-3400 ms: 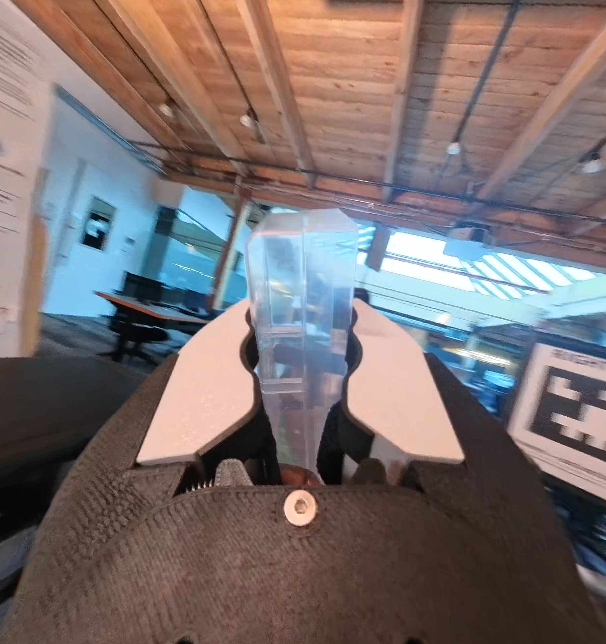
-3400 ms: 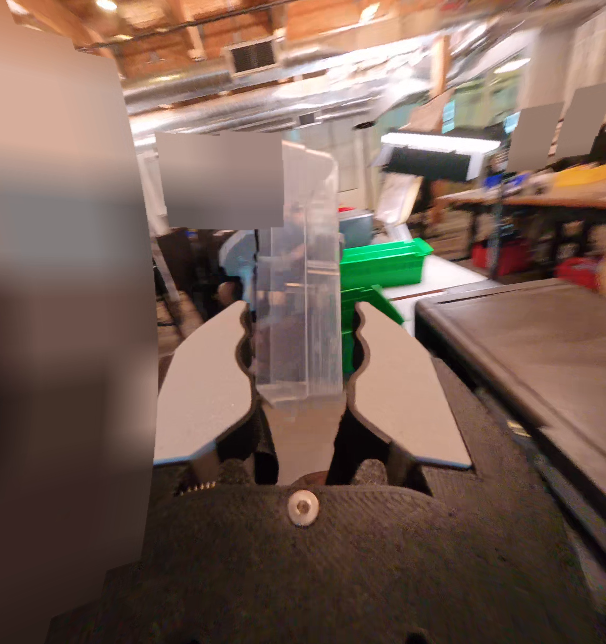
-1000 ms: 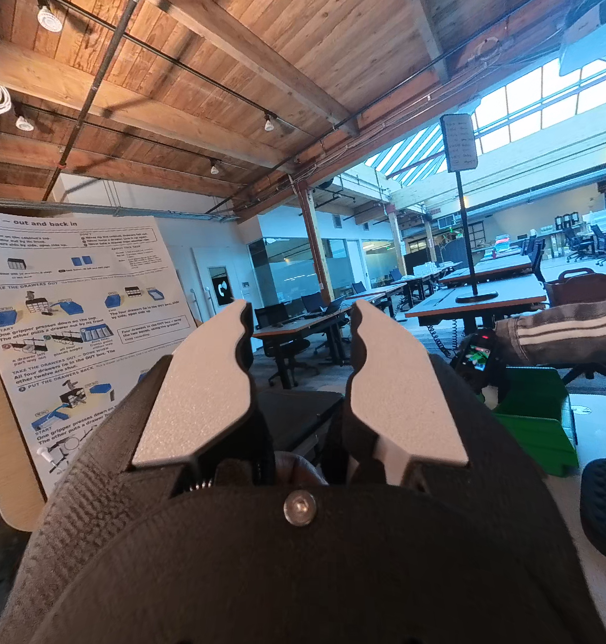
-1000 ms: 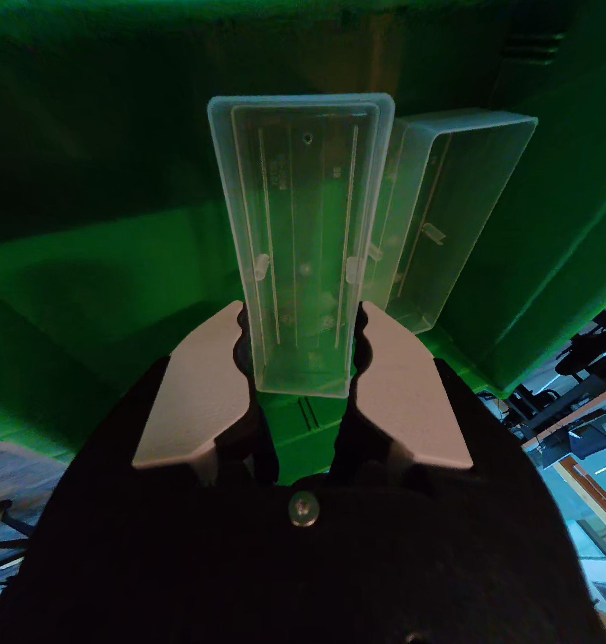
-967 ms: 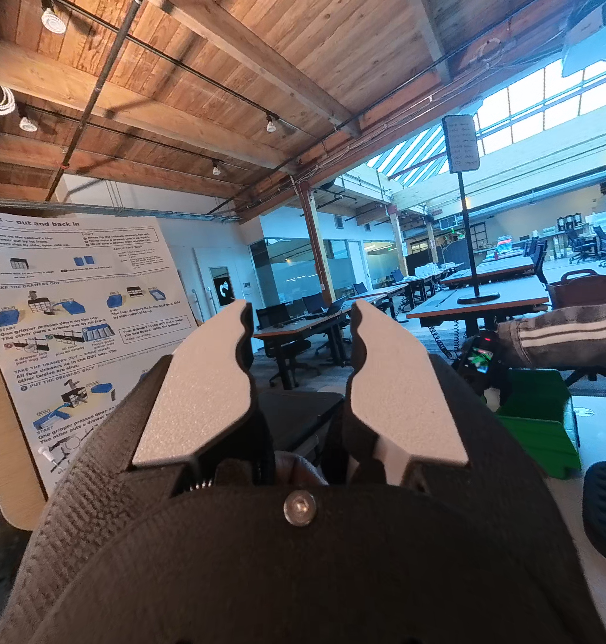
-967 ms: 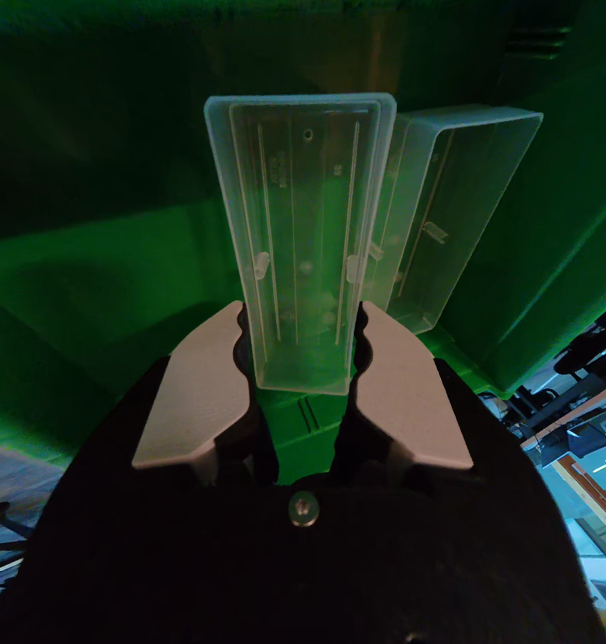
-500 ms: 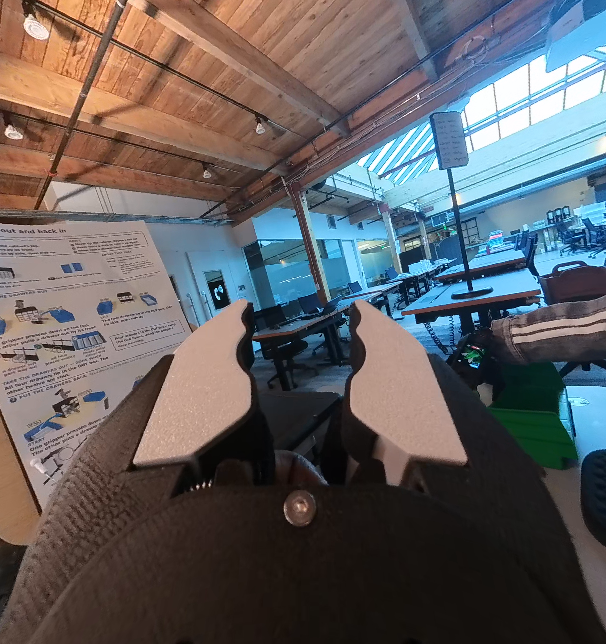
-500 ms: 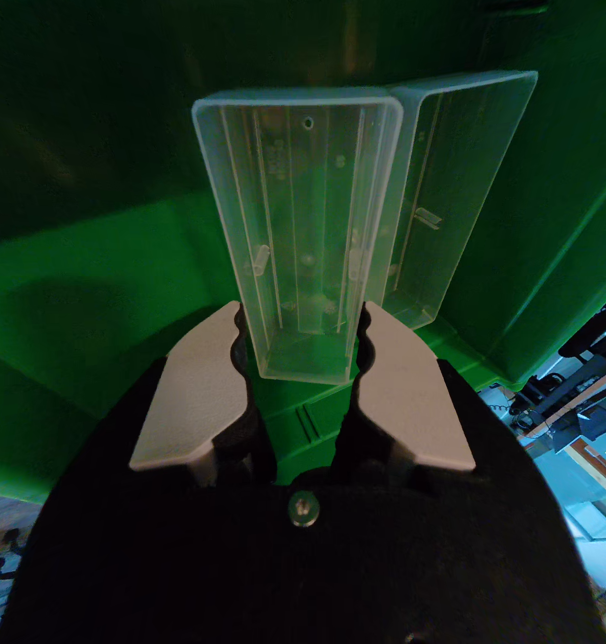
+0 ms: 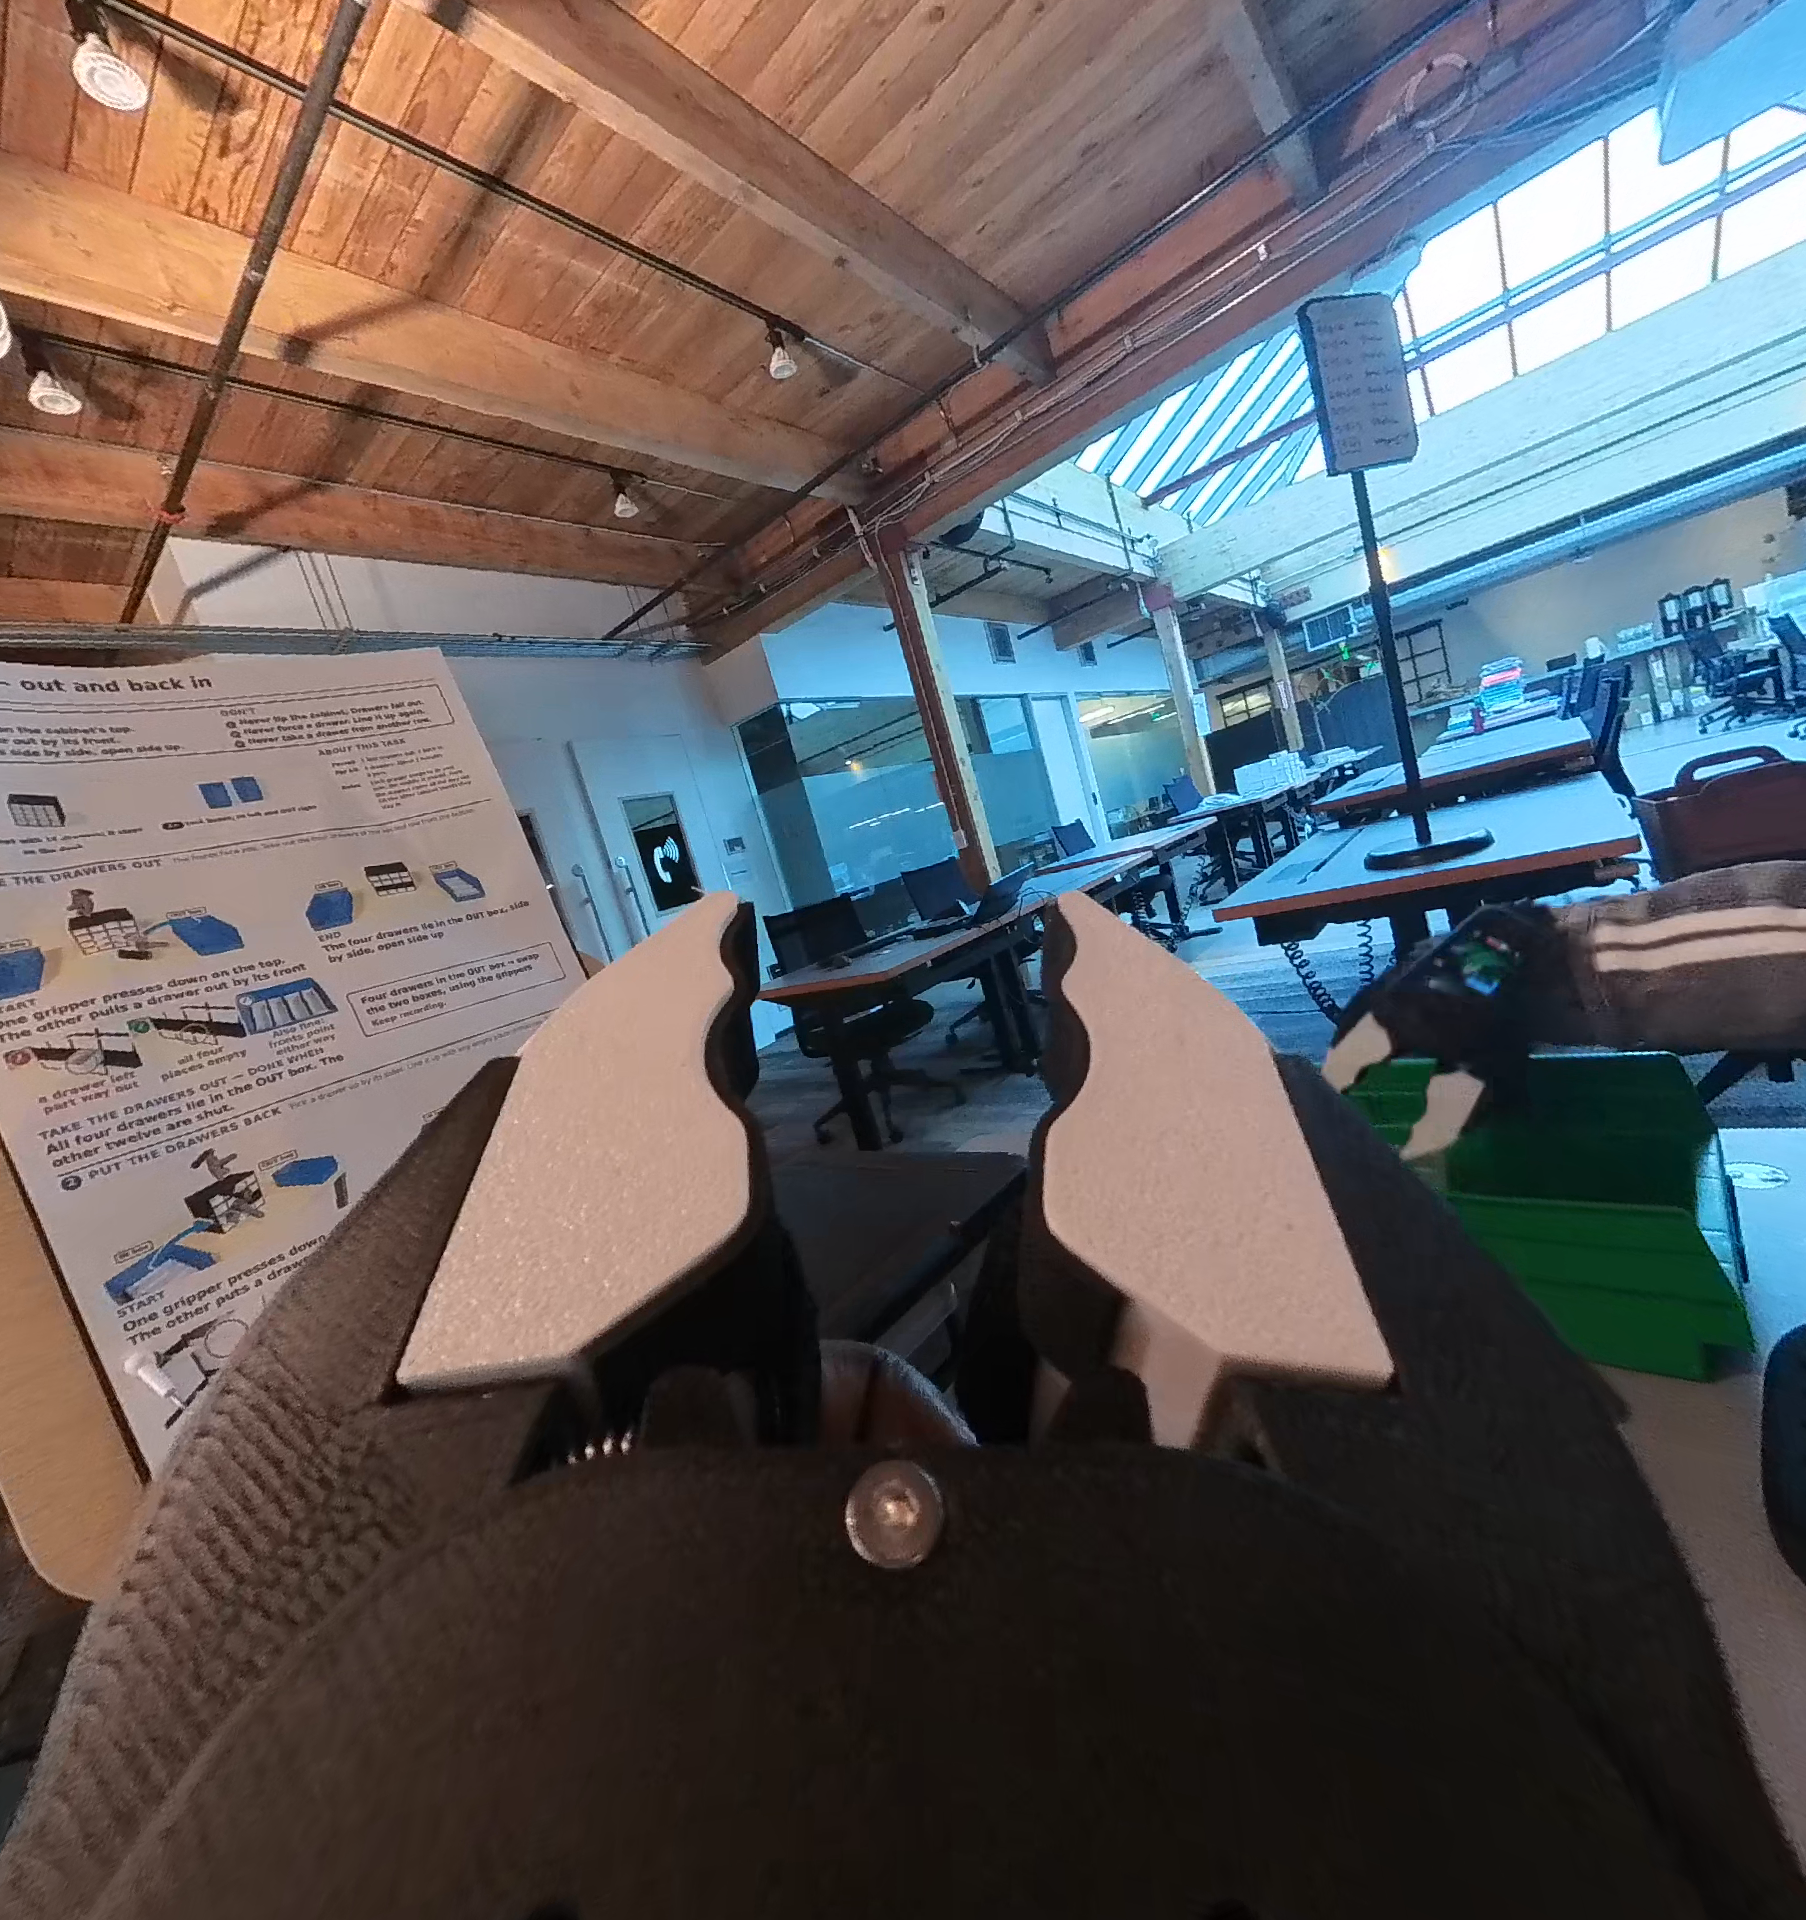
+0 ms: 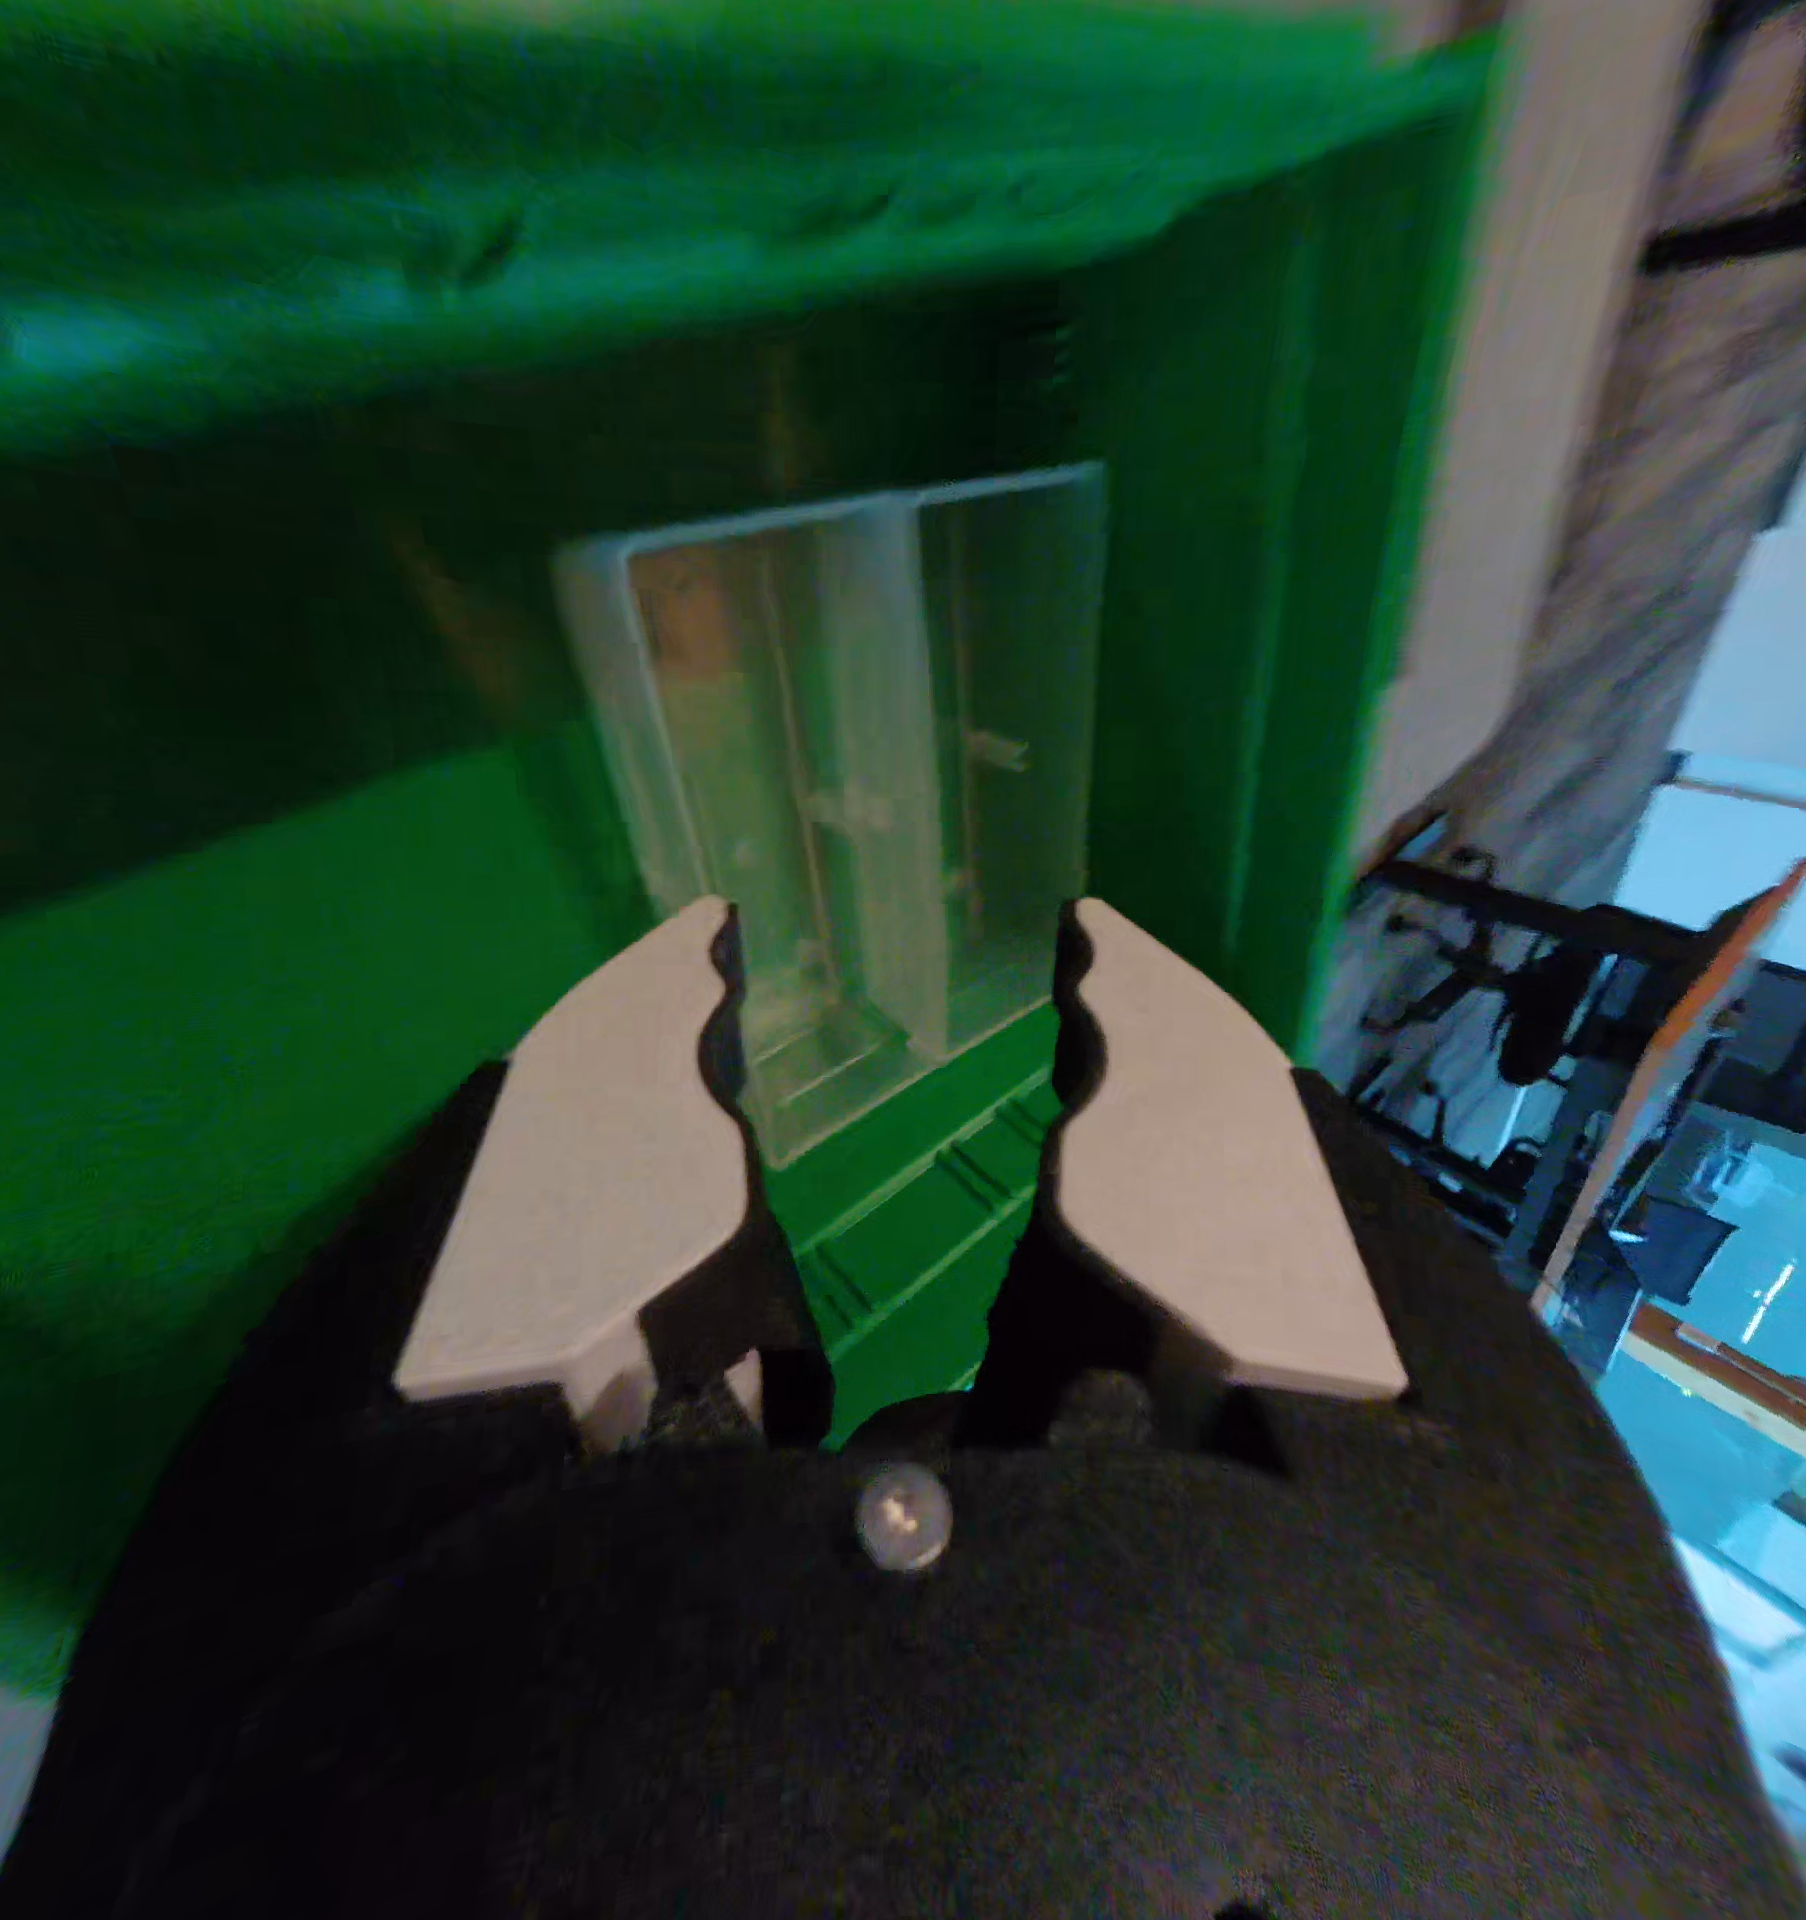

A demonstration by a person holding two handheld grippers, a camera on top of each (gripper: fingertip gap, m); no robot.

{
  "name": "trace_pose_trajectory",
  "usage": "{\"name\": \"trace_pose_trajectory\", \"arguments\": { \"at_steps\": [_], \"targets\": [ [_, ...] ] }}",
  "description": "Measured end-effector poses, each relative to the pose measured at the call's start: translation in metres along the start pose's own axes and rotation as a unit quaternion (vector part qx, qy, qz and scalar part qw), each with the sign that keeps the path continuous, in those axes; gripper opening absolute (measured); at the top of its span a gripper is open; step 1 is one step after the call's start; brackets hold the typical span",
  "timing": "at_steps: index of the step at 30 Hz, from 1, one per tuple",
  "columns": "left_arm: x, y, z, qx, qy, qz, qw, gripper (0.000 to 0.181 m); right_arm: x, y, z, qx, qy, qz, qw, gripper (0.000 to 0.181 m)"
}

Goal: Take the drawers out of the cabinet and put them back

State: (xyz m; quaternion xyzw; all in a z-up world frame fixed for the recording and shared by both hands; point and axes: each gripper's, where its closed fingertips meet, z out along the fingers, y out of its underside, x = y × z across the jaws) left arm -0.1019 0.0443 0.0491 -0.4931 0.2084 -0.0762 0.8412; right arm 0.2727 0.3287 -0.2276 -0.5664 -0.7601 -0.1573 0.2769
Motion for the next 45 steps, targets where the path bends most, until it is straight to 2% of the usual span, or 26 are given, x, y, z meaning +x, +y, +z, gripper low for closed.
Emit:
{"name": "trace_pose_trajectory", "arguments": {
  "at_steps": [3, 4, 6, 9, 10, 12, 14, 15, 16, 18, 20, 21, 22, 23, 24, 25, 28, 30, 32, 34, 37, 41, 45],
  "targets": [
    [0.0, -0.001, 0.0, 0.002, 0.0, 0.0, 1.0, 0.052, 0.023, -0.038, -0.036, 0.141, 0.058, 0.071, 0.986, 0.025],
    [0.0, -0.001, 0.0, 0.002, 0.0, -0.001, 1.0, 0.052, 0.029, -0.052, -0.052, 0.199, 0.076, 0.097, 0.972, 0.021],
    [0.0, 0.0, 0.0, 0.001, 0.0, 0.0, 1.0, 0.052, 0.04, -0.079, -0.088, 0.324, 0.096, 0.152, 0.929, 0.014],
    [0.002, 0.001, 0.001, -0.001, 0.001, 0.005, 1.0, 0.052, 0.043, -0.114, -0.143, 0.496, 0.078, 0.227, 0.834, 0.003],
    [0.002, 0.002, 0.002, -0.003, 0.001, 0.007, 1.0, 0.052, 0.043, -0.124, -0.163, 0.553, 0.062, 0.248, 0.793, 0.0],
    [0.003, 0.003, 0.002, -0.007, 0.001, 0.01, 1.0, 0.052, 0.051, -0.135, -0.199, 0.653, 0.073, 0.3, 0.692, 0.002],
    [0.003, 0.006, 0.003, -0.012, 0.001, 0.013, 1.0, 0.052, 0.053, -0.141, -0.23, 0.719, 0.078, 0.342, 0.6, 0.04],
    [0.003, 0.008, 0.004, -0.016, 0.001, 0.016, 1.0, 0.052, 0.049, -0.149, -0.239, 0.735, 0.052, 0.351, 0.578, 0.051],
    [0.003, 0.01, 0.004, -0.021, 0.001, 0.02, 1.0, 0.052, 0.045, -0.158, -0.245, 0.74, 0.022, 0.359, 0.569, 0.047],
    [0.003, 0.016, 0.006, -0.034, 0.0, 0.029, 0.999, 0.052, 0.041, -0.174, -0.26, 0.761, 0.008, 0.352, 0.545, 0.0],
    [0.003, 0.023, 0.008, -0.047, -0.002, 0.038, 0.998, 0.052, 0.042, -0.192, -0.274, 0.777, -0.009, 0.351, 0.522, 0.0],
    [0.003, 0.026, 0.008, -0.053, -0.004, 0.044, 0.998, 0.052, 0.045, -0.202, -0.276, 0.778, -0.016, 0.352, 0.52, 0.004],
    [0.002, 0.03, 0.009, -0.061, -0.006, 0.051, 0.997, 0.052, 0.051, -0.211, -0.275, 0.772, -0.011, 0.36, 0.523, 0.022],
    [0.002, 0.034, 0.01, -0.07, -0.007, 0.058, 0.996, 0.052, 0.057, -0.223, -0.272, 0.763, -0.002, 0.364, 0.534, 0.014],
    [0.002, 0.037, 0.011, -0.078, -0.009, 0.066, 0.995, 0.052, 0.062, -0.236, -0.265, 0.745, 0.003, 0.361, 0.56, 0.007],
    [0.001, 0.041, 0.011, -0.086, -0.011, 0.076, 0.993, 0.052, 0.062, -0.25, -0.255, 0.722, 0.003, 0.342, 0.601, 0.0],
    [0.001, 0.056, 0.014, -0.113, -0.015, 0.109, 0.988, 0.052, 0.07, -0.29, -0.214, 0.632, -0.024, 0.336, 0.698, 0.0],
    [0.002, 0.07, 0.016, -0.141, -0.014, 0.139, 0.98, 0.052, 0.079, -0.308, -0.181, 0.577, -0.021, 0.346, 0.739, 0.0],
    [0.004, 0.087, 0.018, -0.173, -0.01, 0.175, 0.969, 0.052, 0.079, -0.323, -0.141, 0.514, -0.065, 0.361, 0.776, 0.0],
    [0.007, 0.105, 0.02, -0.202, -0.001, 0.206, 0.957, 0.052, 0.081, -0.333, -0.111, 0.483, -0.083, 0.38, 0.784, 0.0],
    [0.015, 0.133, 0.024, -0.239, 0.019, 0.247, 0.939, 0.05, 0.08, -0.339, -0.084, 0.466, -0.095, 0.399, 0.784, 0.0],
    [0.022, 0.165, 0.029, -0.268, 0.026, 0.335, 0.903, 0.04, 0.081, -0.341, -0.085, 0.486, -0.096, 0.403, 0.769, 0.0],
    [0.02, 0.183, 0.035, -0.254, -0.006, 0.47, 0.845, 0.027, 0.081, -0.341, -0.085, 0.5, -0.103, 0.41, 0.756, 0.0]
  ]
}}
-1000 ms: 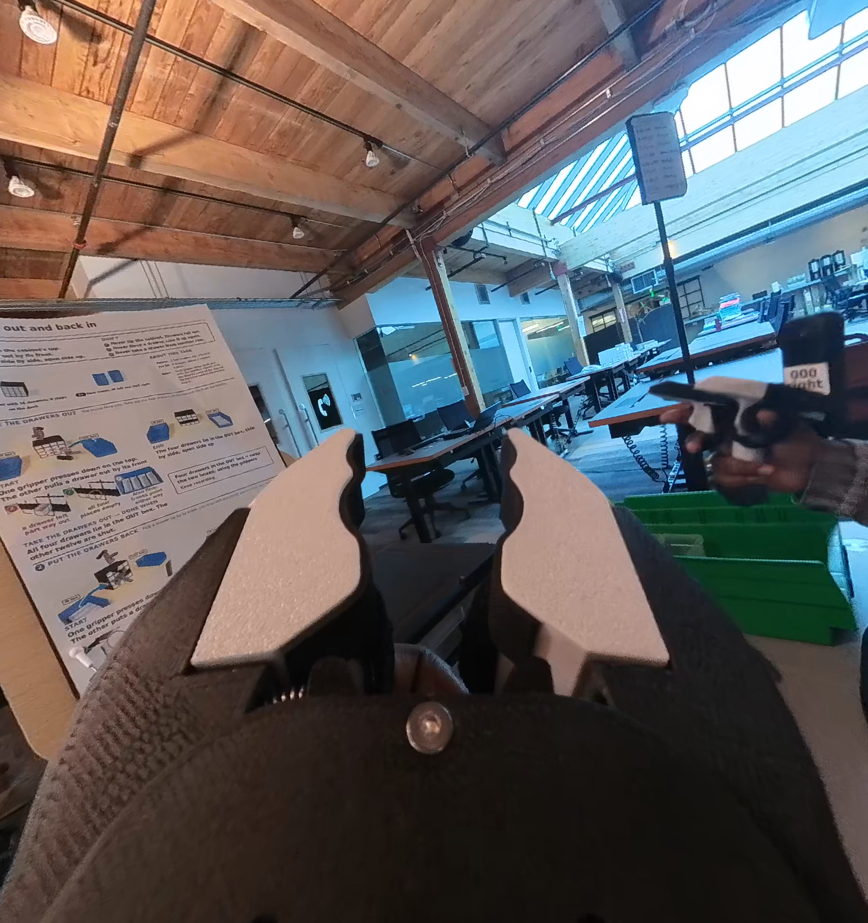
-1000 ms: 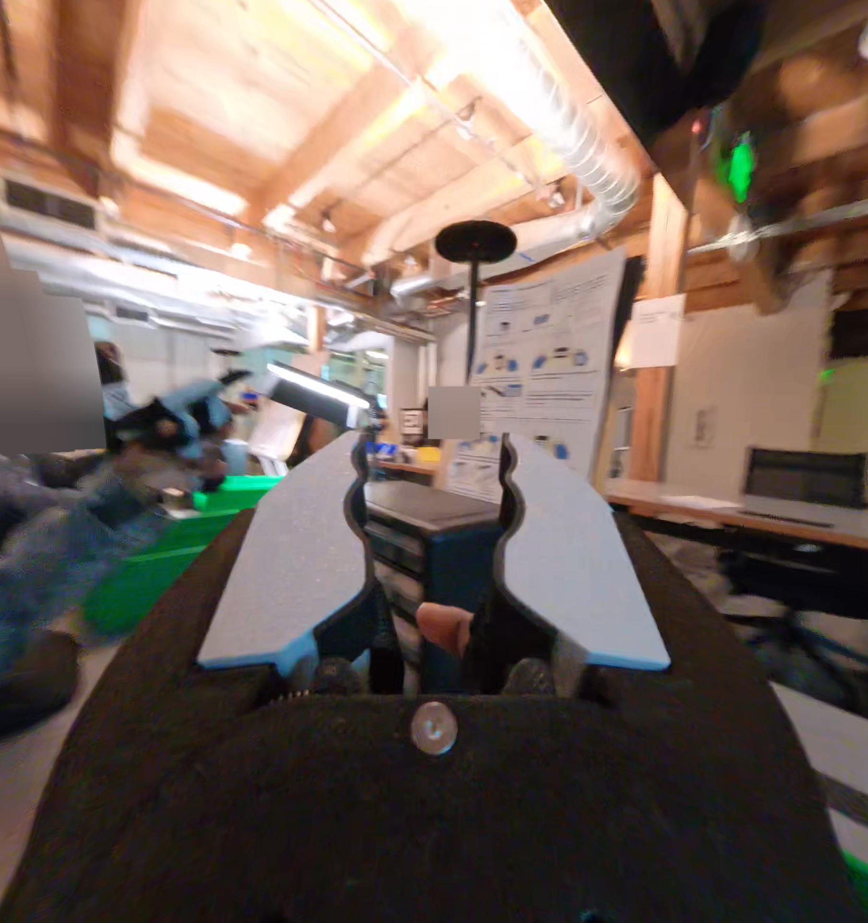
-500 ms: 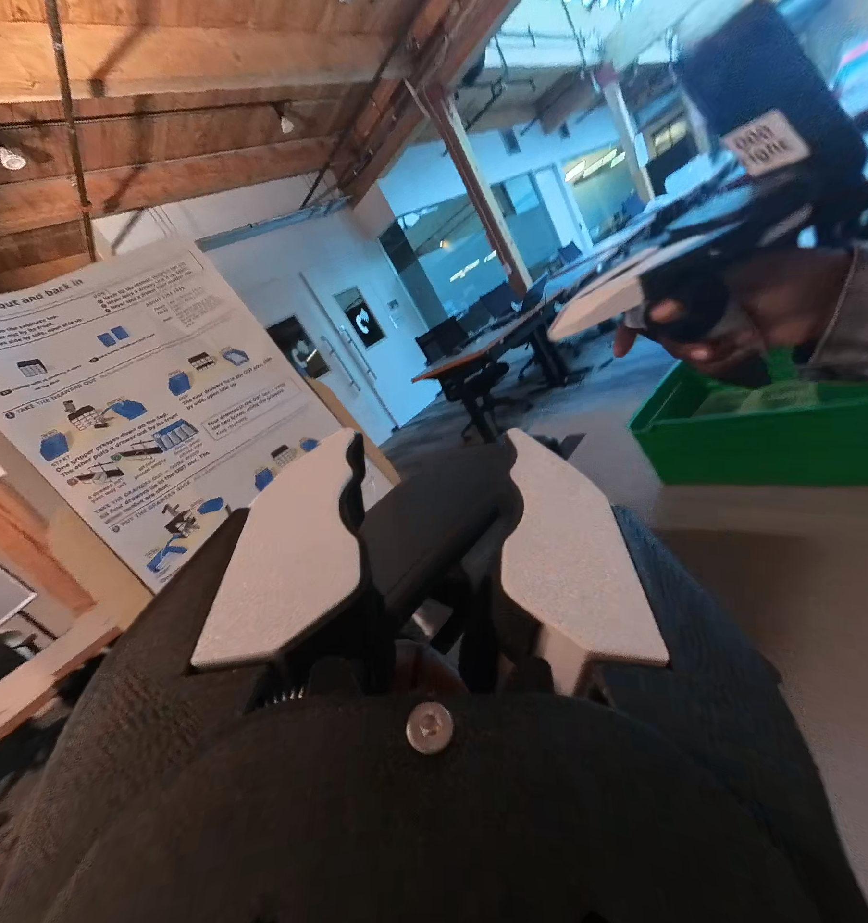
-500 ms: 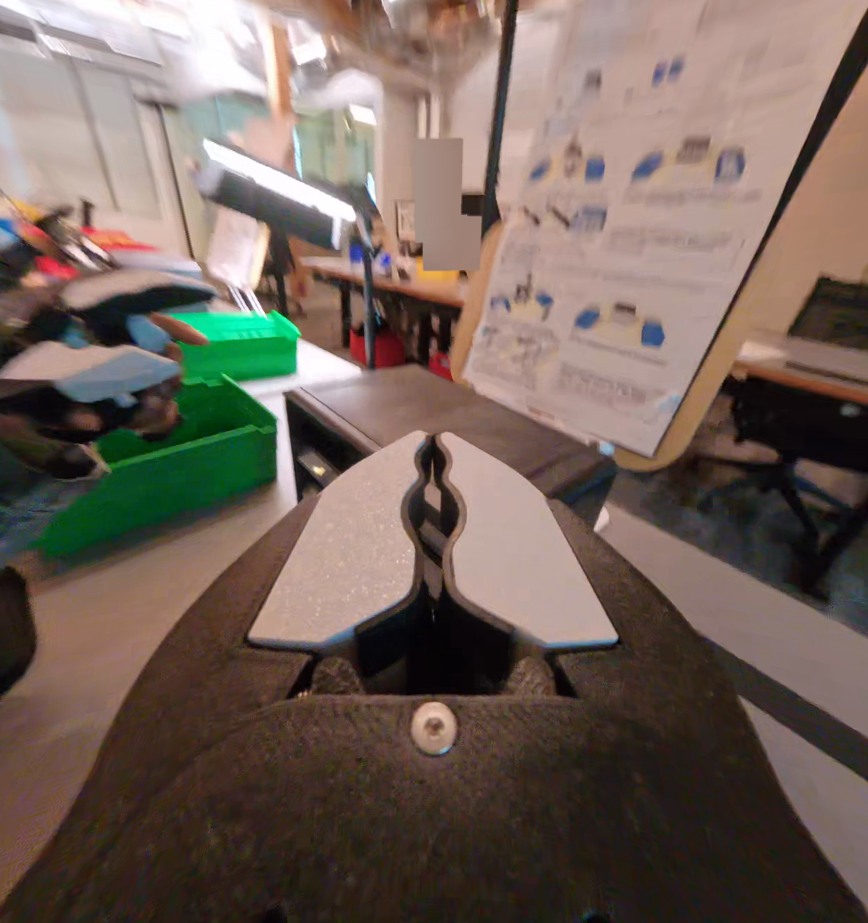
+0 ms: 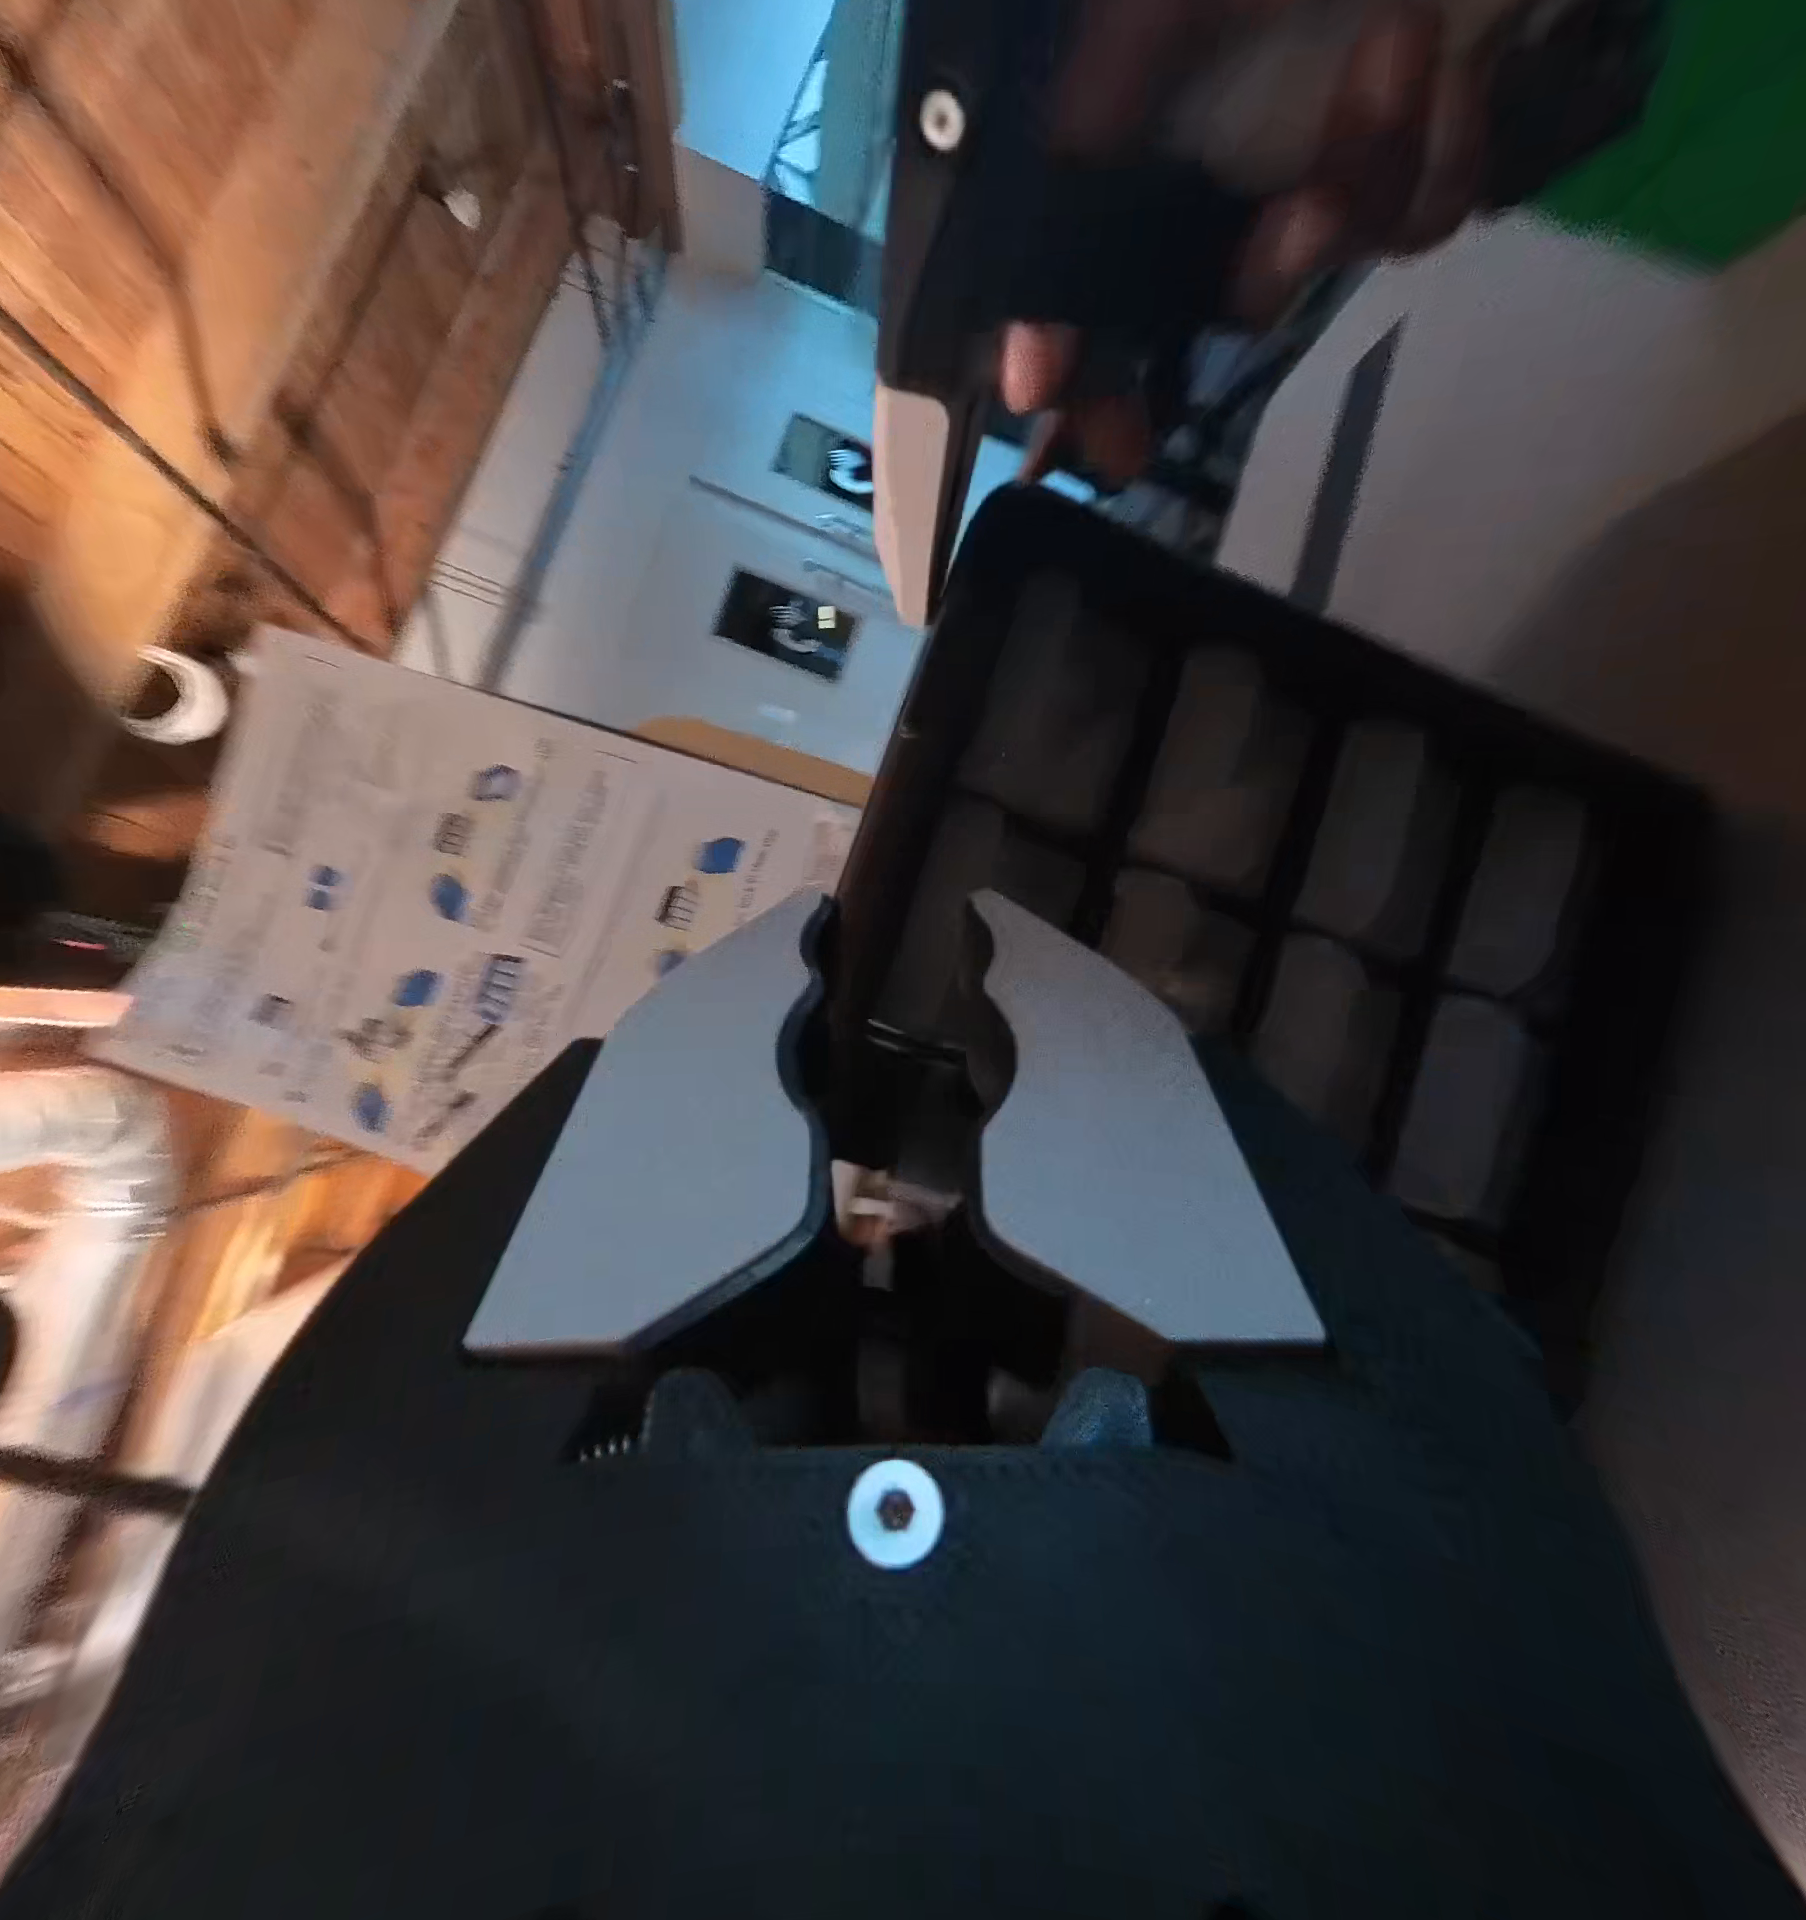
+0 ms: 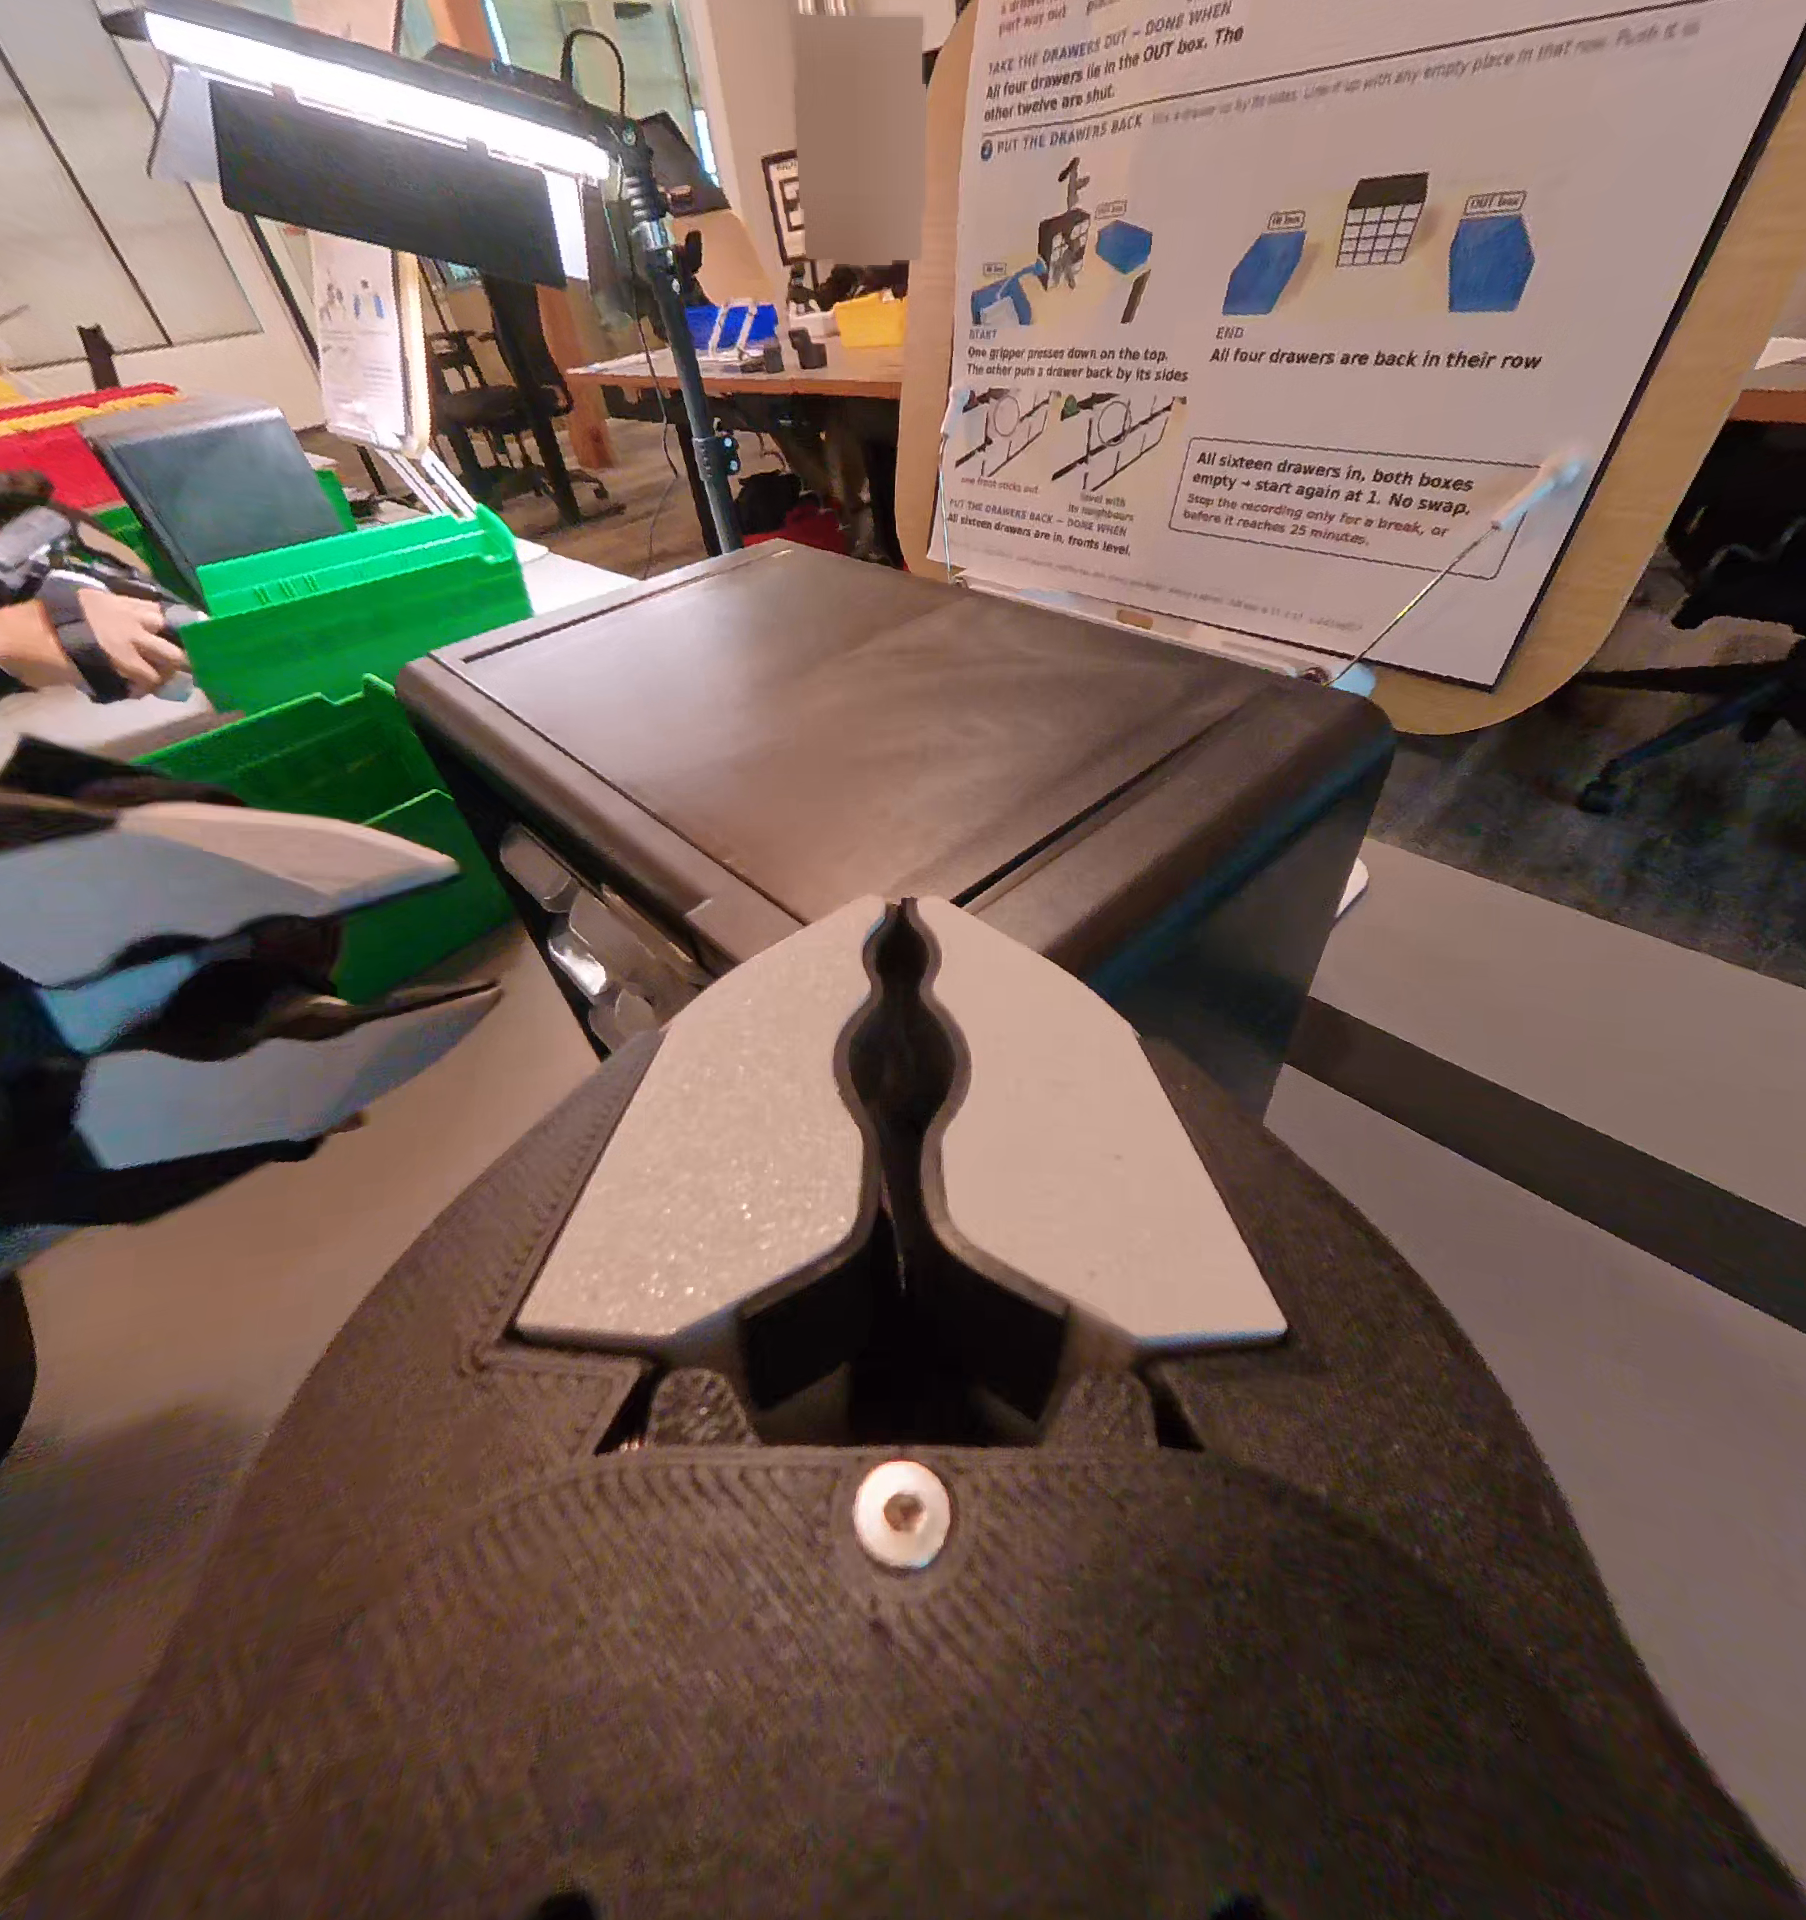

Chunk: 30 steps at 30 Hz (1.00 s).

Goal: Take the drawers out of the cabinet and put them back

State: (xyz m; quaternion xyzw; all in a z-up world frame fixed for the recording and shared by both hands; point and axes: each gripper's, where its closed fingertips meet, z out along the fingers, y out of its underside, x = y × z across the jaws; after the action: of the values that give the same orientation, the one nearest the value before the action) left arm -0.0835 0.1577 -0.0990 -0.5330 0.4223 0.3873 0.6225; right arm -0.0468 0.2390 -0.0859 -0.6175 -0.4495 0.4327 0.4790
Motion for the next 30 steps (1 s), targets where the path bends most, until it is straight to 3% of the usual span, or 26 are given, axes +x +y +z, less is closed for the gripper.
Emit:
{"name": "trace_pose_trajectory", "arguments": {
  "at_steps": [5, 13, 19, 23, 27, 30],
  "targets": [
    [0.014, 0.012, 0.016, -0.033, -0.055, 0.101, 0.993, 0.017, 0.0, 0.0, 0.0, 0.005, -0.003, 0.004, 1.0, 0.0],
    [0.007, 0.026, 0.026, -0.078, -0.12, 0.152, 0.978, 0.006, 0.0, 0.0, 0.0, 0.01, 0.0, 0.003, 1.0, 0.0],
    [0.012, 0.015, 0.016, -0.065, -0.052, 0.189, 0.978, 0.005, -0.001, 0.0, 0.0, 0.009, 0.007, -0.008, 1.0, 0.0],
    [0.017, -0.006, -0.009, 0.009, 0.044, 0.167, 0.985, 0.006, -0.001, 0.0, 0.001, 0.012, 0.005, -0.004, 1.0, 0.0],
    [0.005, -0.01, -0.015, 0.028, 0.039, 0.116, 0.992, 0.055, -0.001, 0.0, 0.001, 0.01, 0.012, -0.011, 1.0, 0.0],
    [0.02, -0.004, -0.004, 0.009, 0.052, 0.118, 0.992, 0.069, -0.001, 0.0, 0.001, 0.01, 0.016, -0.016, 1.0, 0.0]
  ]
}}
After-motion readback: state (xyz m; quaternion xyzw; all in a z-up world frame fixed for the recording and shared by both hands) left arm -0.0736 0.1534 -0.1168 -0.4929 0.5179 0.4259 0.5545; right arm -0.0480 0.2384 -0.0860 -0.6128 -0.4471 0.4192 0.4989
